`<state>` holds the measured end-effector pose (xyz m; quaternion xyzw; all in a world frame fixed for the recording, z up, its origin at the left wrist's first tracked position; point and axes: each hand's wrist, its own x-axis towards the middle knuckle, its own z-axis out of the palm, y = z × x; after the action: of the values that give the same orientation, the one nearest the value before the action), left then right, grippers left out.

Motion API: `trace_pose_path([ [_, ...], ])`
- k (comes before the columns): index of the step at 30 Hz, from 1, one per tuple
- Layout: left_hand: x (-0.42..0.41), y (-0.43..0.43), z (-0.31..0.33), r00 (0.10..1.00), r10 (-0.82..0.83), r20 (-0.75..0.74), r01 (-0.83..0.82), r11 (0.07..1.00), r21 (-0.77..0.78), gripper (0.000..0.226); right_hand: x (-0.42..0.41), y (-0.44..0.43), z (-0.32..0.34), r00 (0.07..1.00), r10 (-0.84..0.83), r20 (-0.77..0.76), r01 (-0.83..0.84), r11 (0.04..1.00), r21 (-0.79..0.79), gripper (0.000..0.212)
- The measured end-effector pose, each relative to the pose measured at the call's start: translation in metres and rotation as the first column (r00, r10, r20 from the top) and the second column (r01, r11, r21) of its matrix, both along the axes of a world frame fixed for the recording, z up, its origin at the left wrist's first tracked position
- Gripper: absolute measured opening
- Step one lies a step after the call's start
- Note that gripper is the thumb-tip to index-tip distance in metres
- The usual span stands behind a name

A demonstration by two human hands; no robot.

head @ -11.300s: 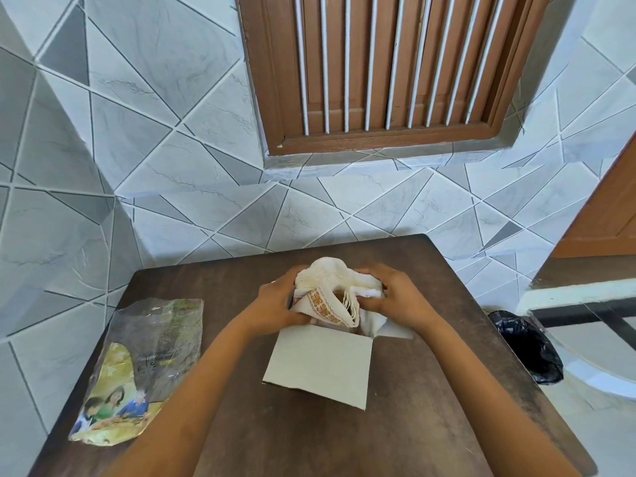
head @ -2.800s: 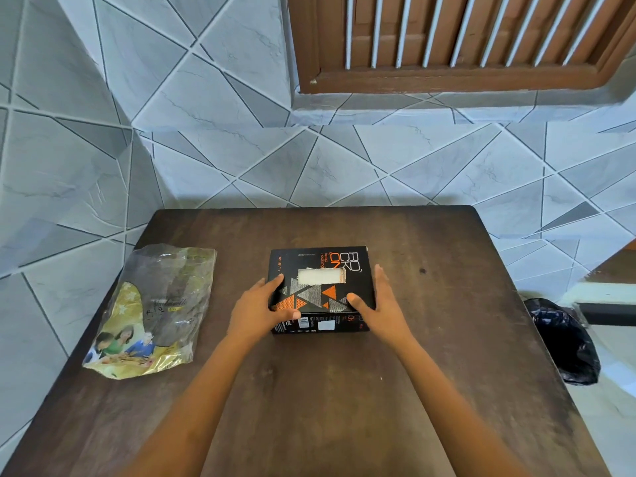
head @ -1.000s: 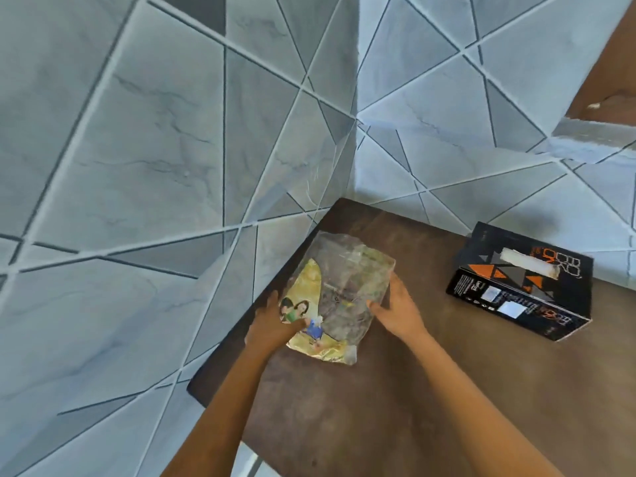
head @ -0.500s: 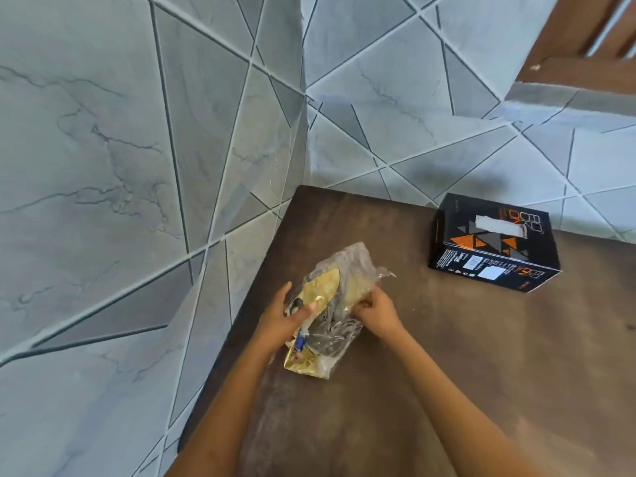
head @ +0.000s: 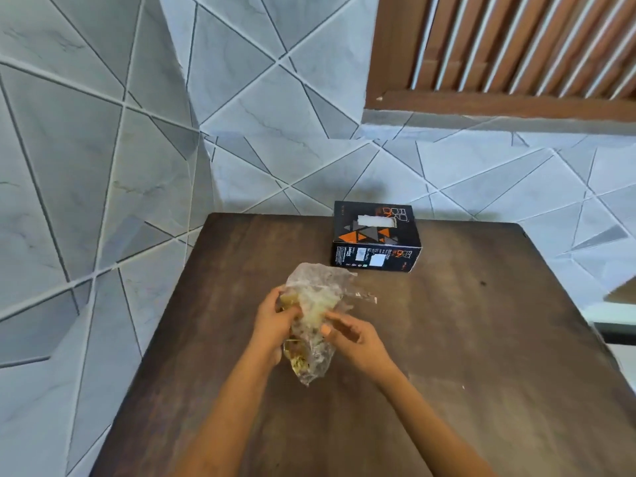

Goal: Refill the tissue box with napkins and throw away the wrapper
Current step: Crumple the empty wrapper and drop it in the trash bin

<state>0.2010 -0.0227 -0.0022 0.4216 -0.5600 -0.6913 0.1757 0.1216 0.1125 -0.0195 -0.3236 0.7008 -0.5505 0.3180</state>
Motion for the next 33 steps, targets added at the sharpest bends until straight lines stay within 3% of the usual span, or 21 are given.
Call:
trace_pose_path([
  [2,-0.01,0.021,0.007,0.997,0.075,-0.03,-0.071,0.99,0.119,0.029,-0.011,0.031,0.007,0.976,-0.076,-0.206,0.069,0.997,-0.04,0.048],
  [4,-0.019,0.04,0.01,0.991,0.124,-0.042,-0.109,0.958,0.264,0.026,-0.024,0.059,0.007,0.944,-0.105,-0.313,0.099,0.994,-0.036,0.089],
  [6,-0.026,0.06,0.011,0.998,0.049,-0.037,-0.035,0.948,0.317,0.024,-0.037,0.082,0.006,0.924,-0.068,-0.377,0.069,0.998,-0.012,0.121],
  [8,-0.033,0.084,0.013,0.998,-0.07,0.011,0.063,0.945,0.322,0.026,-0.048,0.099,0.007,0.909,0.019,-0.416,-0.015,1.0,0.012,0.131],
  [10,-0.038,0.108,0.017,0.986,-0.153,0.062,0.128,0.946,0.297,0.019,-0.056,0.109,0.012,0.926,0.078,-0.369,-0.084,0.996,0.0,0.126],
  [13,-0.041,0.137,0.026,0.973,-0.226,0.044,0.211,0.953,0.219,0.021,-0.065,0.126,0.014,0.945,0.021,-0.327,-0.041,0.998,-0.053,0.091],
  [17,-0.033,0.146,0.027,0.918,-0.351,-0.185,0.386,0.897,0.214,0.051,-0.072,0.144,0.007,0.956,-0.143,-0.257,0.125,0.989,-0.084,0.069],
  [20,-0.03,0.153,0.035,0.831,-0.555,-0.045,0.555,0.832,-0.008,0.075,-0.073,0.151,0.009,0.952,-0.158,-0.261,0.137,0.986,-0.099,0.05],
  [22,-0.035,0.157,0.038,0.847,-0.529,0.049,0.53,0.833,-0.159,0.063,-0.072,0.154,0.011,0.953,-0.166,-0.253,0.142,0.984,-0.108,0.046],
  [26,-0.046,0.159,0.039,0.906,-0.416,0.076,0.416,0.843,-0.341,0.021,-0.072,0.16,0.01,0.967,-0.194,-0.166,0.174,0.976,-0.129,0.047],
  [29,-0.05,0.162,0.037,0.927,-0.333,0.173,0.376,0.809,-0.451,0.026,-0.068,0.163,0.008,0.965,-0.235,-0.119,0.222,0.969,-0.11,0.045],
  [33,-0.054,0.168,0.031,0.945,-0.3,0.133,0.328,0.838,-0.437,0.032,-0.066,0.168,0.011,0.929,-0.316,-0.192,0.308,0.949,-0.07,0.043],
])
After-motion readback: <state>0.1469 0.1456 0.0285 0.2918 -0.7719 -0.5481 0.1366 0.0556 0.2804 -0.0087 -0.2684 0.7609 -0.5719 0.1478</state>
